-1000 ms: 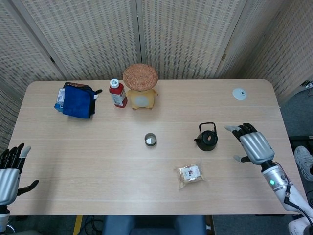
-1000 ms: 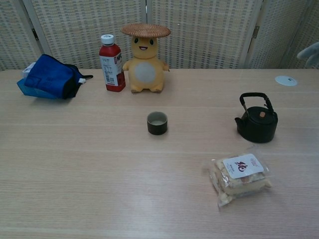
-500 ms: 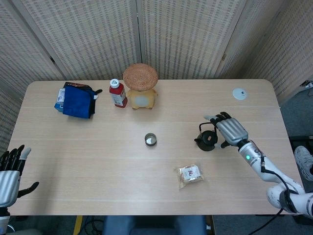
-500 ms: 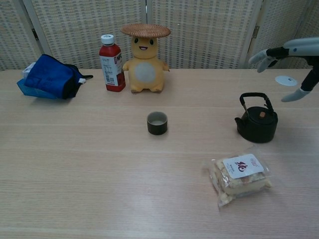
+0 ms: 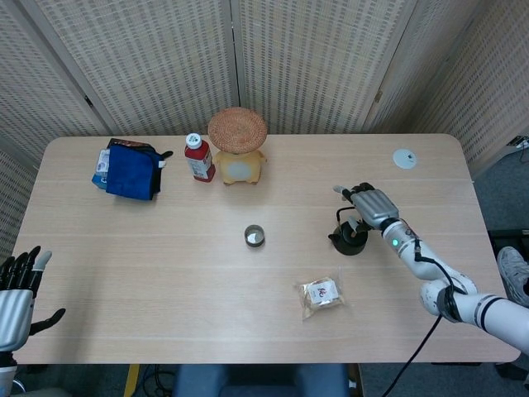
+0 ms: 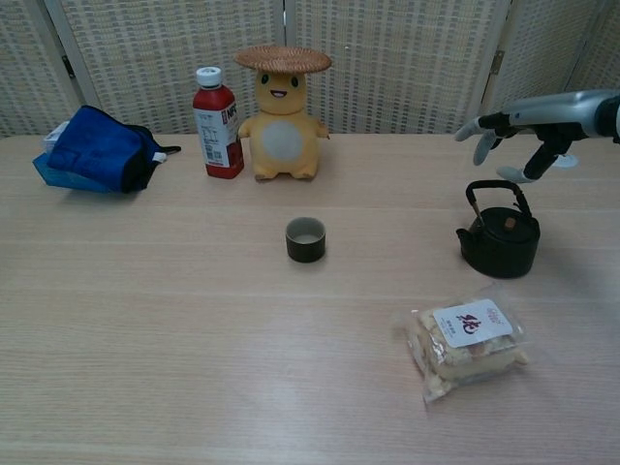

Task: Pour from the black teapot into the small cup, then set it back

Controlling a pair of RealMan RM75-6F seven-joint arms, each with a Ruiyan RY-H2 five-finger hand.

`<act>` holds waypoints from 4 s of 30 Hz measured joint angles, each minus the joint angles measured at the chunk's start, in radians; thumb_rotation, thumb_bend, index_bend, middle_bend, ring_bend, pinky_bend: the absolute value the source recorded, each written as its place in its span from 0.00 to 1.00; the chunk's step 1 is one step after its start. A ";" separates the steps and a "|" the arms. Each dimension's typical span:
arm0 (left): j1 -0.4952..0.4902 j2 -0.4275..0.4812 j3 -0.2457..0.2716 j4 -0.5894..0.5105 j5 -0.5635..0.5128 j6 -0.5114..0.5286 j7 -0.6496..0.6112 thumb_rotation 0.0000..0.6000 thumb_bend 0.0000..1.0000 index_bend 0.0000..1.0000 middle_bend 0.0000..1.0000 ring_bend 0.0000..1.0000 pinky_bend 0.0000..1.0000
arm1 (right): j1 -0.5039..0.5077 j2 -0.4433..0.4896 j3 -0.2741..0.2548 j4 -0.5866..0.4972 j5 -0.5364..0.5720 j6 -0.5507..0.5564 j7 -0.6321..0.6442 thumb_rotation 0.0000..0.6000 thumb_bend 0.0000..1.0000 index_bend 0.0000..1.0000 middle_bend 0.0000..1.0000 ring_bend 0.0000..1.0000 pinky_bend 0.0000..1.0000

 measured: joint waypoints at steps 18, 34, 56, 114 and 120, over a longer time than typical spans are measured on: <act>0.008 -0.005 -0.001 0.014 -0.007 0.002 -0.008 1.00 0.14 0.00 0.00 0.00 0.00 | 0.093 -0.112 -0.055 0.156 0.107 -0.092 -0.019 1.00 0.55 0.08 0.29 0.11 0.08; 0.011 -0.008 -0.003 0.022 -0.003 0.007 -0.013 1.00 0.14 0.00 0.00 0.00 0.00 | 0.101 -0.099 -0.085 0.142 0.157 -0.055 -0.046 1.00 0.55 0.08 0.42 0.16 0.08; 0.020 -0.009 -0.004 0.039 0.002 0.020 -0.039 1.00 0.14 0.00 0.00 0.00 0.00 | 0.042 0.108 -0.121 -0.227 0.122 0.128 -0.134 1.00 0.53 0.08 0.43 0.23 0.08; 0.041 -0.021 0.003 0.081 0.028 0.042 -0.161 0.76 0.06 0.00 0.00 0.00 0.00 | -0.208 0.035 -0.174 -0.335 -0.014 0.472 -0.313 0.68 0.00 0.46 0.50 0.33 0.00; 0.039 -0.021 0.003 0.090 0.036 0.044 -0.182 0.60 0.05 0.00 0.00 0.00 0.00 | -0.211 0.019 -0.173 -0.320 -0.003 0.463 -0.334 0.67 0.00 0.46 0.50 0.33 0.00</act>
